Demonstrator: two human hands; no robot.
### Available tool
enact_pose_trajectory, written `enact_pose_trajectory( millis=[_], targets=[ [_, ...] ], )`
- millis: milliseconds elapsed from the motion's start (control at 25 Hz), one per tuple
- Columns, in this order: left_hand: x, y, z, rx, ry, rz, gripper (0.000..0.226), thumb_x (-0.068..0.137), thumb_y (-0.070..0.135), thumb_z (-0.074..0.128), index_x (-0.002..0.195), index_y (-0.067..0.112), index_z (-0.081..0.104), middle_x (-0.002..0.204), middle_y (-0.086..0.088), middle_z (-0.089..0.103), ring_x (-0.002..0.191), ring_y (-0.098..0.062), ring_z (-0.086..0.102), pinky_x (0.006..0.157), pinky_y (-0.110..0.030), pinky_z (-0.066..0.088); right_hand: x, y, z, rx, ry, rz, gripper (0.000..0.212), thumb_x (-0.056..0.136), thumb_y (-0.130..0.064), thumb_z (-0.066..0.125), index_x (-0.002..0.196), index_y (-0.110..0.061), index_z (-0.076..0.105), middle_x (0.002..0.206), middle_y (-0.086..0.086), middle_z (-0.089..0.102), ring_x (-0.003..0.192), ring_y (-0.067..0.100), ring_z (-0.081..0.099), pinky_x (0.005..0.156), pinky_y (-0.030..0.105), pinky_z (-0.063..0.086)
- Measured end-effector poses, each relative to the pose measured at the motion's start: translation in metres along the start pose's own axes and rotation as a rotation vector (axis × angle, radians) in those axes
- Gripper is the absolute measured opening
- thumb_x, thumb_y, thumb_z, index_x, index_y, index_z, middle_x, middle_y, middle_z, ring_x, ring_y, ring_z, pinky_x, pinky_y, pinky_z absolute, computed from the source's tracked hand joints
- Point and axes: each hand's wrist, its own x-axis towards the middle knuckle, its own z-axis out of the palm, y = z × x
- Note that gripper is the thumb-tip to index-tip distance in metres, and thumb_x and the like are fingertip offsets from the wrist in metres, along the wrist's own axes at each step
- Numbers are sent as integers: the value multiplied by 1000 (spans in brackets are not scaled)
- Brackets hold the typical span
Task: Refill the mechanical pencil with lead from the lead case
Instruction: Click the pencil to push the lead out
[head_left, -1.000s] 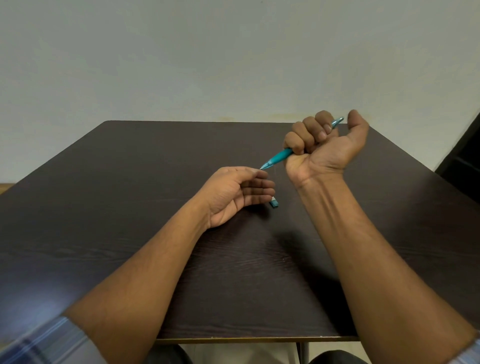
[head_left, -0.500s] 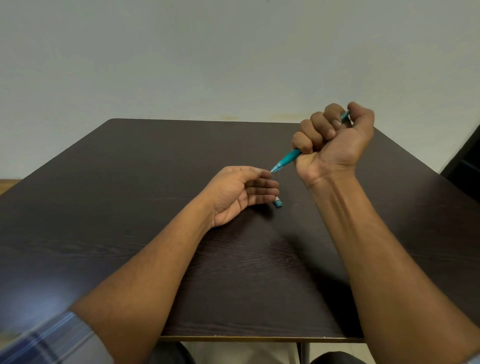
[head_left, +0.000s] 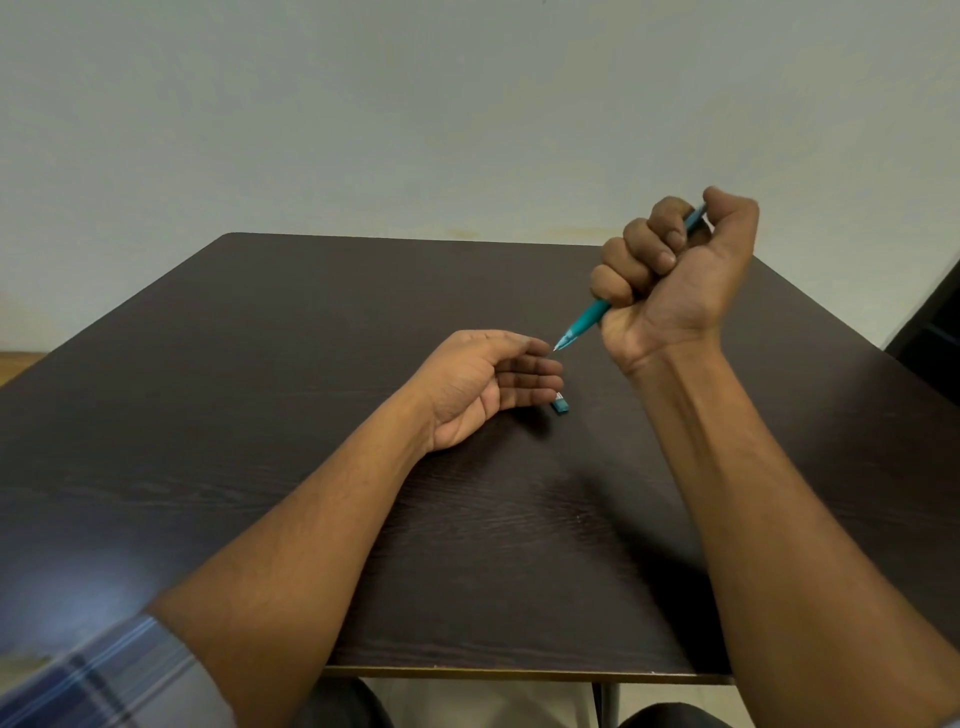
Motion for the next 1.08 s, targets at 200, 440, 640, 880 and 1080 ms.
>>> enact_pose_trajectory(
  millis=[200,440,640,880,1080],
  targets=[
    [-2,2,2,8,11,-10,23,104,8,49,109,-6,66,96,-26,74,81,-29,75,70,-35,64,0,3,-3,44,19,28,50,98,-46,35,57,-18,31,43,-7,24,38,9,14,36,16,14],
    [-4,3,4,6,15,-11,26,104,8,48,114,-9,64,96,-26,73,79,-28,75,71,-35,64,2,1,-3,49,40,8,46,97,-37,35,55,-19,31,43,-7,23,36,8,14,36,15,15],
    [-4,3,4,2,17,-13,25,104,8,48,113,-8,64,95,-26,73,79,-28,75,70,-34,64,2,2,-4,63,54,16,50,99,-41,37,55,-19,31,43,-7,24,36,8,14,36,16,14],
    [-6,4,6,11,19,-7,28,104,7,46,120,-12,59,96,-26,72,79,-28,75,71,-35,64,2,0,-4,155,113,-17,50,99,-43,39,56,-19,31,42,-7,24,36,9,14,34,17,14],
    [-6,4,6,11,21,-6,28,104,7,47,119,-12,59,94,-25,72,78,-27,75,71,-35,64,2,1,-5,176,125,-19,48,98,-41,37,56,-18,30,40,-7,24,34,9,14,35,16,14]
  ],
)
